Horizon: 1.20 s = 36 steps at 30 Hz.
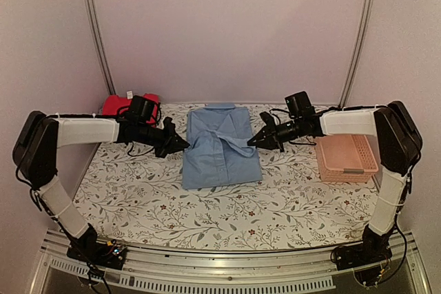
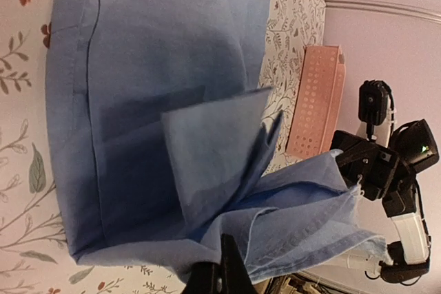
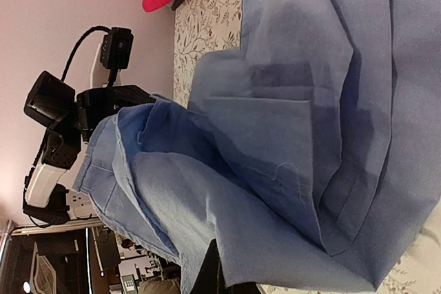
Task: Fold and stack the mixed laundry pile
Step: Fold the rectangle-folded shirt at the center of the board, then move the 2/3-rectangle-folded shirt to the center of the board.
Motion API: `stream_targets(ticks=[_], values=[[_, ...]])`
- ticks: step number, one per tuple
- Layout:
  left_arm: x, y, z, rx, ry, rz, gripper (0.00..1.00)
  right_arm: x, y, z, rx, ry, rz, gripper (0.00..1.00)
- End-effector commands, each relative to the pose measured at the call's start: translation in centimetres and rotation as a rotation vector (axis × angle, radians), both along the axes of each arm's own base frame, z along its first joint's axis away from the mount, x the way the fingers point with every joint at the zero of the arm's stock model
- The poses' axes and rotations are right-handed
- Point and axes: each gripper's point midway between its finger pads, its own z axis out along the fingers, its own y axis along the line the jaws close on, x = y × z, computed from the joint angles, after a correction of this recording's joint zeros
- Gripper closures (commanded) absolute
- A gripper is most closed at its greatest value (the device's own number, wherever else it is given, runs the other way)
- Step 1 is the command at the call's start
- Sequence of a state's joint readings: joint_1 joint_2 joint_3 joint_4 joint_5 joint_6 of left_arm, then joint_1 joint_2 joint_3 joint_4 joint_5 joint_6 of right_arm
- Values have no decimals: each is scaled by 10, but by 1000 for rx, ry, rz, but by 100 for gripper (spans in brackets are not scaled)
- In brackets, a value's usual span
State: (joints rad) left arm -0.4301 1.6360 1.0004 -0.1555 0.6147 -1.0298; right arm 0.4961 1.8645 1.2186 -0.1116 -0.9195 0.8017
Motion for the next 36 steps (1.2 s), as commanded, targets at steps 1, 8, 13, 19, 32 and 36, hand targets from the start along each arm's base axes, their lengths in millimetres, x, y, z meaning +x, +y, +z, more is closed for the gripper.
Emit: stream_targets(ticks=[1,8,13,19,32,36], values=[[47,0,-11,-6,-20,-33,100,44,-3,-19,8,0,13,100],[98,1,-60,25,27,-9,100,98,-5,-66,4,54,-21,100],[119,3,-76,41,21,14,85,125,-11,-74,17,36,-41,82],[143,24,-35,76,-134,66,41,142,-17,-21,55,-96,-44,40],[40,-70,30,-81,-492,-352,0,46,-1,12,70,-219,185,46],[33,-110,0,-149,-440,-419,0,55,20,-19,109,-188,228,56]])
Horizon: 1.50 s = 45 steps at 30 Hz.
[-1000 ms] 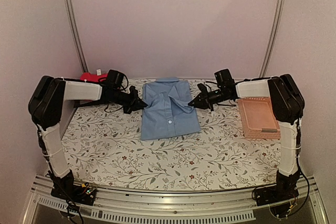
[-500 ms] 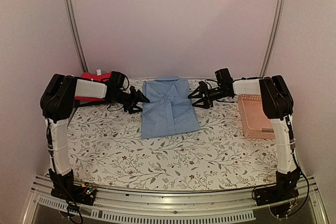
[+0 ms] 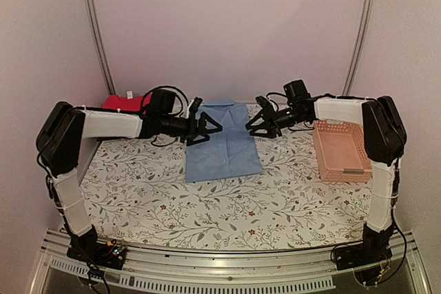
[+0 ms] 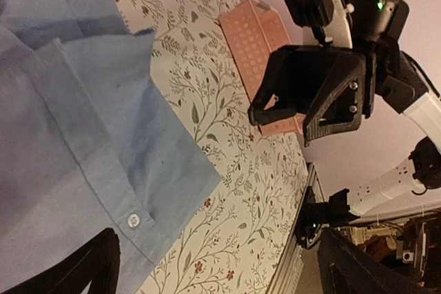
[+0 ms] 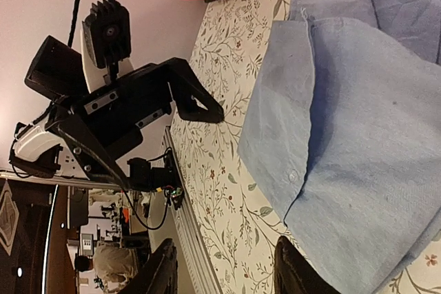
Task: Fold and stack the mixed laundry pile
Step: Move the 2/3-rectangle-folded shirt to the center of the board, then pick up the 2/3-rectangle-folded shirt from the center of the board.
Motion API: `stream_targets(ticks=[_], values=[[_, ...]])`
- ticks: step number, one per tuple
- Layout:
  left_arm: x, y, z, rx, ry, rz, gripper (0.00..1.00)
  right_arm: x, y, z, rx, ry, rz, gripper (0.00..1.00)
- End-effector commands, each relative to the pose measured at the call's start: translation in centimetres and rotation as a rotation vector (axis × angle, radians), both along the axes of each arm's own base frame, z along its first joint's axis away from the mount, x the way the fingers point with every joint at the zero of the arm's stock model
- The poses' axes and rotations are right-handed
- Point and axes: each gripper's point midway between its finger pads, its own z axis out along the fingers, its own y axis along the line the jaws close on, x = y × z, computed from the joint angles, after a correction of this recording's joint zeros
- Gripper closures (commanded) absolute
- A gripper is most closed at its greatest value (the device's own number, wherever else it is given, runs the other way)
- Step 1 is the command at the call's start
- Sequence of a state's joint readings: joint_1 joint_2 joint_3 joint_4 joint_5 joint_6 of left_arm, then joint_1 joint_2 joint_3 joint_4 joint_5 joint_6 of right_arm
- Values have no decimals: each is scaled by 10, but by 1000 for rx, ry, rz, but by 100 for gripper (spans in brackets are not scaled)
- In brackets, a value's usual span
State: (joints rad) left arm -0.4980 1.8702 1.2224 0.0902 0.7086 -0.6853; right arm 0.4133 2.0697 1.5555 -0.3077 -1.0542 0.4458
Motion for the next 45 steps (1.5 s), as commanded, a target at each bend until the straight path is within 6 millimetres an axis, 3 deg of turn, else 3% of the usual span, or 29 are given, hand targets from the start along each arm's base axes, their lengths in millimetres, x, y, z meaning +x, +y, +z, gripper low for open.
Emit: stream_targets(ticks=[1,3,6,9,11,14,16,20,22,24,25,26,27,28,30,34,40,41,45], values=[[-10,-42,-36,-70,44,-124,1,1,25,-38,45,55,87,57],[2,-44,-52,-86,68,-102,2,12,31,-50,54,72,94,59],[21,-37,-83,-89,112,-55,4,20,32,-96,29,144,89,61],[23,-28,-110,-111,170,-41,7,13,29,-141,-7,228,77,62],[12,-24,-122,-122,208,-50,9,2,26,-157,-23,258,70,62],[-16,-15,-130,-122,247,-59,9,-22,19,-163,-38,291,59,62],[-47,-6,-137,-120,294,-64,10,-53,12,-171,-60,326,61,61],[-102,6,-132,-101,320,-88,10,-109,5,-168,-86,361,81,60],[-123,13,-125,-96,313,-89,10,-137,6,-154,-92,350,113,59],[-136,19,-105,-95,257,-93,9,-159,9,-137,-92,336,145,58],[-140,25,-108,-36,240,-86,8,-164,9,-130,-98,331,150,58],[-136,29,-91,15,155,-75,6,-166,9,-118,-94,306,151,58],[-136,35,-92,103,100,-67,4,-164,9,-107,-94,283,146,58],[-131,39,-72,150,-8,-50,1,-161,10,-88,-87,246,141,58],[-128,51,-50,241,-157,-24,0,-151,13,-61,-77,164,132,58],[-141,60,-27,465,-482,-75,0,-119,29,-19,-85,31,123,58],[-167,62,-41,762,-776,-196,10,-74,74,-22,-85,-38,152,61],[-173,59,-47,796,-802,-232,11,-71,82,-19,-78,-46,162,61],[-190,50,-76,927,-879,-374,15,-64,114,-41,-86,-34,203,64]])
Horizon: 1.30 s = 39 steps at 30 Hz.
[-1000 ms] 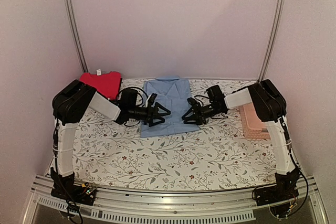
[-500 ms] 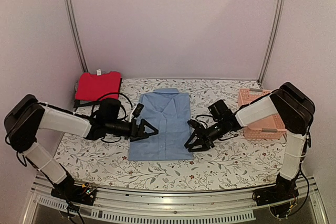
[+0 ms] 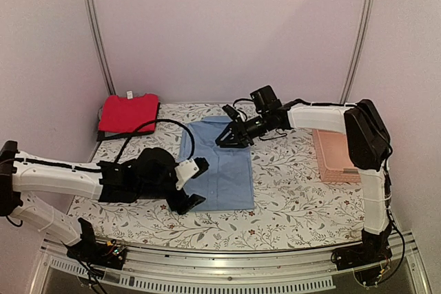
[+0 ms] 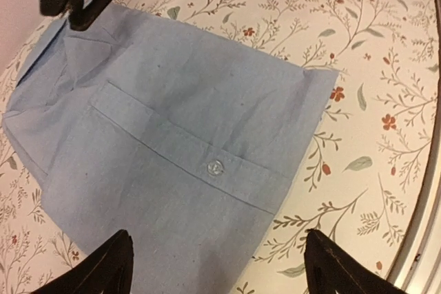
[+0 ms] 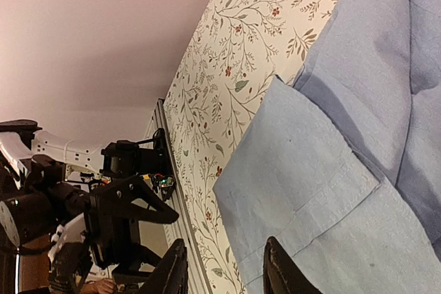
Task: Fold and stack the mixed laundry pile
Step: Pick up the 2/3-rectangle-folded shirt from the center of the board, then fold the 2/3-rectangle-folded shirt at the center of the board.
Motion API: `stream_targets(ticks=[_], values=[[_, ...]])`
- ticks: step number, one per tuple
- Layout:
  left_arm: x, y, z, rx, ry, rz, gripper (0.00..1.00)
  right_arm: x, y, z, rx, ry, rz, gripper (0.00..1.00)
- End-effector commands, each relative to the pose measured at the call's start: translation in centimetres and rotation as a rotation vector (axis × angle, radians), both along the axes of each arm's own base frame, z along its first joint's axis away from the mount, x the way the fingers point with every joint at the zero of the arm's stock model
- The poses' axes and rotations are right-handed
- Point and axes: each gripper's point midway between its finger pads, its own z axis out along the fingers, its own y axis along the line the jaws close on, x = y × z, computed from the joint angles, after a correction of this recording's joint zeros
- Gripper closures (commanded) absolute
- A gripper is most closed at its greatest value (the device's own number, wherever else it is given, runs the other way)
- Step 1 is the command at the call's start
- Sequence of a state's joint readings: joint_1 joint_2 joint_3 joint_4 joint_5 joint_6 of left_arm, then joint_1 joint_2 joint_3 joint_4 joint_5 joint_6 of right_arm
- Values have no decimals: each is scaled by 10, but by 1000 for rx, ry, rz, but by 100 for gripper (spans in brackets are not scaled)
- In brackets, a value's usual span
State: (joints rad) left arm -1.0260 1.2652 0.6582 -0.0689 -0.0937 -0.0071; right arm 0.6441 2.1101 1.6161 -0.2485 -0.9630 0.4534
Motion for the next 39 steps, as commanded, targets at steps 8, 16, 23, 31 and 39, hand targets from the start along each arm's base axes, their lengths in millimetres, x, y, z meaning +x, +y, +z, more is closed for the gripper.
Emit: stream_targets(ticks=[8,16,23,31,39], values=[[-12,0,-88,477,-222,-181,21,15,43,-93,-128,59,49,70],[13,-18,-98,588,-385,-157,58,13,28,-167,-283,72,45,76],[-24,-40,-57,488,-307,-256,100,-19,15,-183,-312,117,102,78],[-88,-45,-5,322,-52,-404,100,-125,5,-147,-285,177,258,76],[-105,-44,28,267,42,-474,100,-176,6,-98,-212,189,356,67]])
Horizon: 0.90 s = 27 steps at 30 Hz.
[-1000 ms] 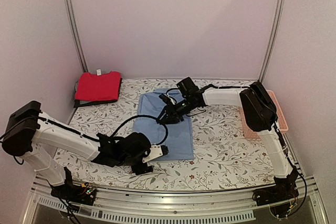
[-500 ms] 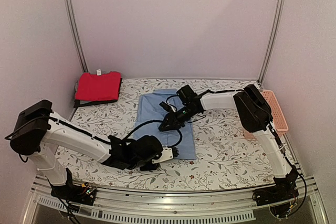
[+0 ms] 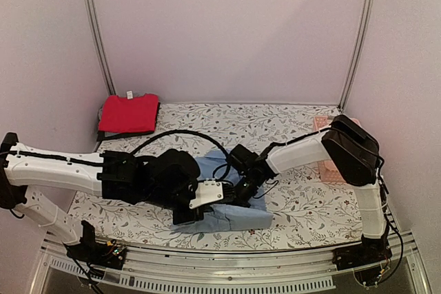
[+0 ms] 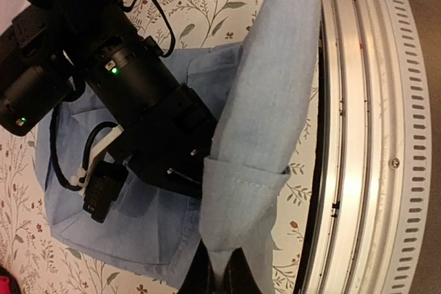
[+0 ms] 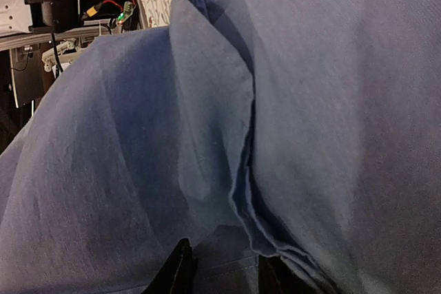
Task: Fold and stack the mixed laundry pile
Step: Fold the 2/3-rectangle-folded shirt at the center of the board.
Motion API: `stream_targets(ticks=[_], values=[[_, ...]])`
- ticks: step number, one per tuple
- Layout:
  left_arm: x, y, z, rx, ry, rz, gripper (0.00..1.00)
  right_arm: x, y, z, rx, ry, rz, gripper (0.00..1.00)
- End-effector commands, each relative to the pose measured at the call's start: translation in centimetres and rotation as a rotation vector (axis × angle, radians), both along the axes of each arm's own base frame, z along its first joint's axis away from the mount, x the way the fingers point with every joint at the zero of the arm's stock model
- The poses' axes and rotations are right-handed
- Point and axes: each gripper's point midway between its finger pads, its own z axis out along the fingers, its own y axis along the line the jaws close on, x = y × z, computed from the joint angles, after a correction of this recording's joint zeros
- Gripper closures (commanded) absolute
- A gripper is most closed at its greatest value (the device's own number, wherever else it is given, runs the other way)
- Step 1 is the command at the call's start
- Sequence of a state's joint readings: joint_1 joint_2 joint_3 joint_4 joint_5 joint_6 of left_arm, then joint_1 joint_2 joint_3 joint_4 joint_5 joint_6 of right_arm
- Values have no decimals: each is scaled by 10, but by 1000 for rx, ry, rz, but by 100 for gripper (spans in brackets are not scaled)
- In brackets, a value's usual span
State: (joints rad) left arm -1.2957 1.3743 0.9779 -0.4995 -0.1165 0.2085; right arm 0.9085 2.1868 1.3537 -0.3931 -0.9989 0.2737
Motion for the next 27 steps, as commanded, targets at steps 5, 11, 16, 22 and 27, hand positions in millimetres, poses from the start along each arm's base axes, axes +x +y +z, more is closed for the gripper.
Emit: stream_targets(ticks=[5,11,16,22,27], values=[[-33,5,-3,15,179,-99,100,65,7,93,144,-127,-84,56],[-30,7,3,-8,219,-125,100,137,9,134,218,-270,-139,49],[-4,9,9,-39,229,-99,96,198,4,85,60,-366,-251,55],[38,10,7,-41,212,-67,96,211,4,17,-36,-327,-260,62],[79,9,6,-46,175,-37,95,201,-3,-22,-88,-289,-224,63]])
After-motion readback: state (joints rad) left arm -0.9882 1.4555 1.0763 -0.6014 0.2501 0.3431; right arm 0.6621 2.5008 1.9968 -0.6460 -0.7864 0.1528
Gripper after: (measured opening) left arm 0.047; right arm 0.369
